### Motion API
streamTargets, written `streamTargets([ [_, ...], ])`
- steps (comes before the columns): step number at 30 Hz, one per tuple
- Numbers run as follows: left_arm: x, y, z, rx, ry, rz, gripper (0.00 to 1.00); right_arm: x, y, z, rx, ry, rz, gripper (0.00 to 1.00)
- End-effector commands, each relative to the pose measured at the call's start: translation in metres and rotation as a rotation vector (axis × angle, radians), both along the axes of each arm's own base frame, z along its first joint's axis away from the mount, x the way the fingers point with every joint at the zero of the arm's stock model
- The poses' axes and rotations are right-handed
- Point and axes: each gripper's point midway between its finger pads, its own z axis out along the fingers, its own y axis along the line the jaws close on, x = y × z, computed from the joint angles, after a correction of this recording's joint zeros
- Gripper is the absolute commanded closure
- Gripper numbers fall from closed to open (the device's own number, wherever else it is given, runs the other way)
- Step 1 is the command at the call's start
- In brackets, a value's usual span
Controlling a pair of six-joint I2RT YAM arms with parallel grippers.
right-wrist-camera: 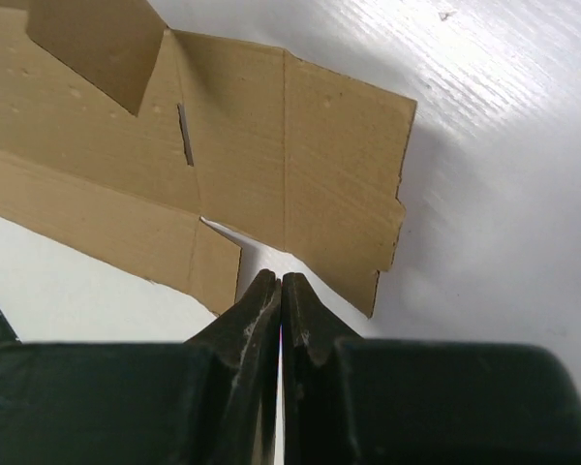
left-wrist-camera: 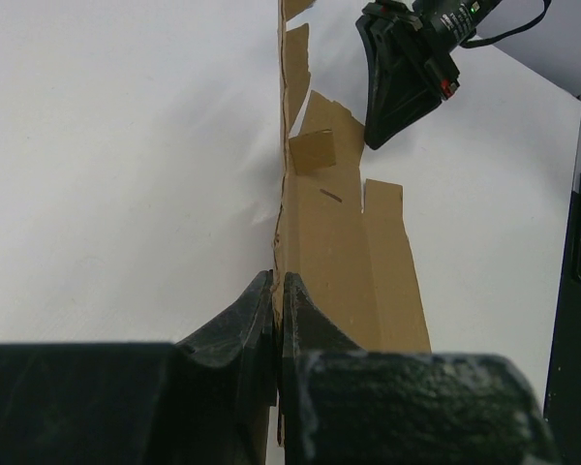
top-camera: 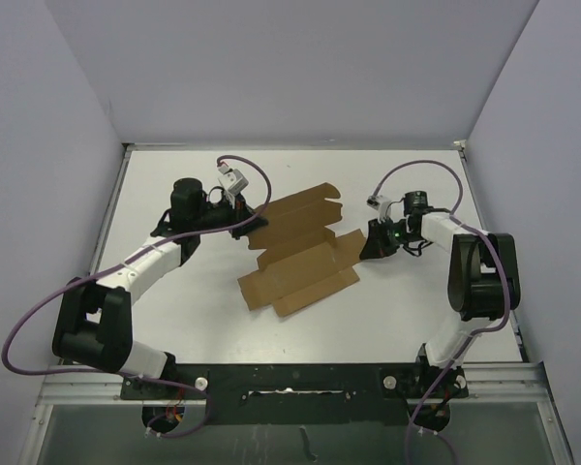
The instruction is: Fold the paper box
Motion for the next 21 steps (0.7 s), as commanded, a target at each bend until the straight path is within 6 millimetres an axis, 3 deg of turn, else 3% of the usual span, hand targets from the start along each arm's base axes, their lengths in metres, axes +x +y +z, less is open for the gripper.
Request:
streamTargets([
  [1,0.006,0.000,0.039,-0.013,-0.118,0.016,1.00,0.006,-0.001,0.002,-0.130,-0.035,0.093,1.00],
  [14,0.006,0.000,0.041,-0.018,-0.131,0.010,1.00,-0.012,0.009,-0.019,-0.208,0.011,0.227,1.00],
  [21,0.005,-0.002,0.041,-0.025,-0.129,0.002,1.00,-0.020,0.023,-0.019,-0.190,0.010,0.292,1.00],
])
